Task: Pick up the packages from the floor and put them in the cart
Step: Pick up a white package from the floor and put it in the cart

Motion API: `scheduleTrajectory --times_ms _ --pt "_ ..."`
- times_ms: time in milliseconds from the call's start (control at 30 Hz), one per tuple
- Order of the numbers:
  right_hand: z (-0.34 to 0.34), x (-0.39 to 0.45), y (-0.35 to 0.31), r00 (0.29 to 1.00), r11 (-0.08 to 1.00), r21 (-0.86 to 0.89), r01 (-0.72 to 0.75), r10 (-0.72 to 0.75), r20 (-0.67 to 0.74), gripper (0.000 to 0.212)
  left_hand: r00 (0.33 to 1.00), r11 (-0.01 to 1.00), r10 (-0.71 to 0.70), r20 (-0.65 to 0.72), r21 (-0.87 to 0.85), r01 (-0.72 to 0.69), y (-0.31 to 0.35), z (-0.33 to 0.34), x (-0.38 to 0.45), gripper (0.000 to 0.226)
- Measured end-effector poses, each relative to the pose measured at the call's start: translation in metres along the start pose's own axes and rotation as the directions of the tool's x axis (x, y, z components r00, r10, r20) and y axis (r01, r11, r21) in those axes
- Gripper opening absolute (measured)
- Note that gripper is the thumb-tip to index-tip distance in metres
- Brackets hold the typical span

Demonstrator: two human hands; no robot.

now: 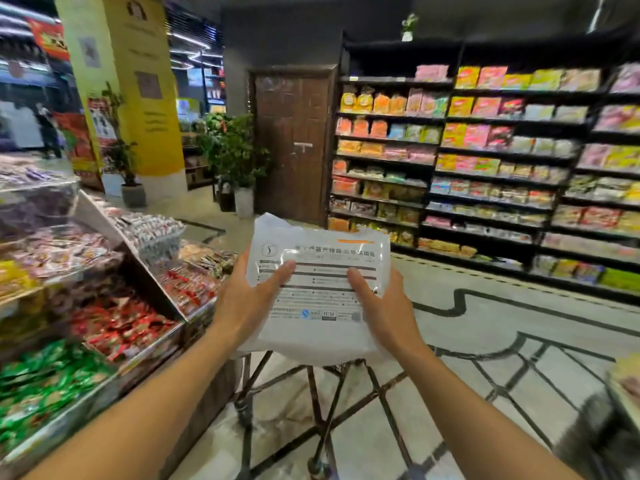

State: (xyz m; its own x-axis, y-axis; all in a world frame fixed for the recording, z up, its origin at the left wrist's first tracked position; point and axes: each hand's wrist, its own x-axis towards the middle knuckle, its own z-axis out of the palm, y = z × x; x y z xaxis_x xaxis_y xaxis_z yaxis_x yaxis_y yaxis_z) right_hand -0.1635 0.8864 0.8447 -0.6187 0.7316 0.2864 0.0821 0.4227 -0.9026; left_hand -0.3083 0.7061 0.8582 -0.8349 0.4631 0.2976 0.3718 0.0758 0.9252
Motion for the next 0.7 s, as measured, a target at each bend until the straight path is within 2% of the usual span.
scheduleTrajectory --times_ms 67,167,233,500,633,700 --pt "-0.004 0.035 0.016 0.999 0.999 -0.026 -0.031 0.031 -0.023 0.072 0.999 1.0 -0.012 0.038 -0.011 0.013 -0.013 0.026 0.037 0.058" --pt "-0.011 0.084 0.044 0.996 0.996 -0.068 -0.058 0.054 -0.068 0.084 0.997 1.0 -0.026 0.078 -0.011 0.027 -0.029 0.065 0.083 0.072" --pt "-0.016 0.113 0.061 0.994 0.995 -0.064 -0.078 0.074 -0.075 0.082 0.995 1.0 -0.022 0.101 0.009 0.021 -0.039 0.091 0.11 0.076" --pt "-0.029 0.235 0.143 0.992 0.988 -0.089 -0.127 0.124 -0.032 0.08 0.99 0.994 -0.078 0.117 0.086 0.069 -0.089 0.197 0.208 0.06" --pt "-0.03 0.305 0.191 0.99 0.985 -0.121 -0.126 0.132 0.04 0.05 0.988 0.987 -0.132 0.078 0.102 0.124 -0.111 0.244 0.251 0.061" --pt "-0.033 0.333 0.209 0.988 0.987 -0.093 -0.128 0.135 0.08 0.062 0.983 0.98 -0.169 0.068 0.116 0.161 -0.117 0.264 0.269 0.062"
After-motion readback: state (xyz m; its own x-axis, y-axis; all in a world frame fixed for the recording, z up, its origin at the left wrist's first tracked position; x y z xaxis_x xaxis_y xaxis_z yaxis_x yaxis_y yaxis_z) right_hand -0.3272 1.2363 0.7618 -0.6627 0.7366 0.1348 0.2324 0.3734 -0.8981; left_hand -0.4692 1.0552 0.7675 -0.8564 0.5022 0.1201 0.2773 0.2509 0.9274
